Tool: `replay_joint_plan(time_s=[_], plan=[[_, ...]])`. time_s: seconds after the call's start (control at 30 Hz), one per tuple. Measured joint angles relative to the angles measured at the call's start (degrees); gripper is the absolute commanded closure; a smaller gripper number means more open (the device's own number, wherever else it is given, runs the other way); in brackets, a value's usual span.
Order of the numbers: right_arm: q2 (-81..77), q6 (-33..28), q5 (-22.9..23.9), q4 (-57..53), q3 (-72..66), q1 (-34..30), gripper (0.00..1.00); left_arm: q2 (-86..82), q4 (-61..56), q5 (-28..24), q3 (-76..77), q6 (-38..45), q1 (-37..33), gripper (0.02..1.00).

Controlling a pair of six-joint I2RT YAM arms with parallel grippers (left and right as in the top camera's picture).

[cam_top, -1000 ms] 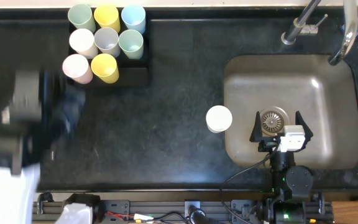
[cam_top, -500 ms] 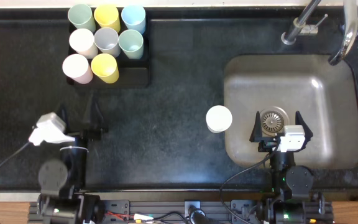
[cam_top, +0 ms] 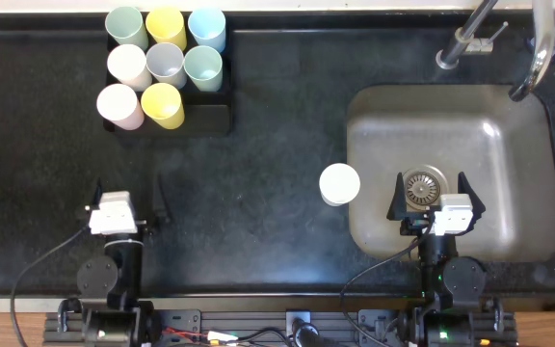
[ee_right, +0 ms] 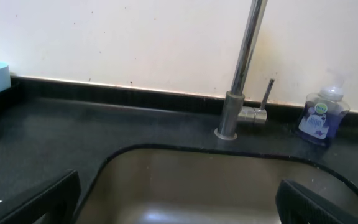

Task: Store Cups

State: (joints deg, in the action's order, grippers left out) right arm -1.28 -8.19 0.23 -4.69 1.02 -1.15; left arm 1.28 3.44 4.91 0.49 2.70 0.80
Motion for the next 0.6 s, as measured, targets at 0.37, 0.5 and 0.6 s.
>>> replay_joint_plan(time_s=[0.37,0.5,0.6], plan=[[0.0,0.0,0.0,0.0,0.0,0.0,0.003,-0.4,0.9,-0.6,0.0,0.8,2.7,0.02],[0.0,0.0,0.0,-0.1,0.0,0.0,0.003,-0.4,0.9,-0.6,0.0,0.8,2.7,0.02],[0.0,0.0,0.0,0.0,0.0,0.0,0.005,-0.4,0.9,-0.6,0.0,0.9,2.7,0.02]])
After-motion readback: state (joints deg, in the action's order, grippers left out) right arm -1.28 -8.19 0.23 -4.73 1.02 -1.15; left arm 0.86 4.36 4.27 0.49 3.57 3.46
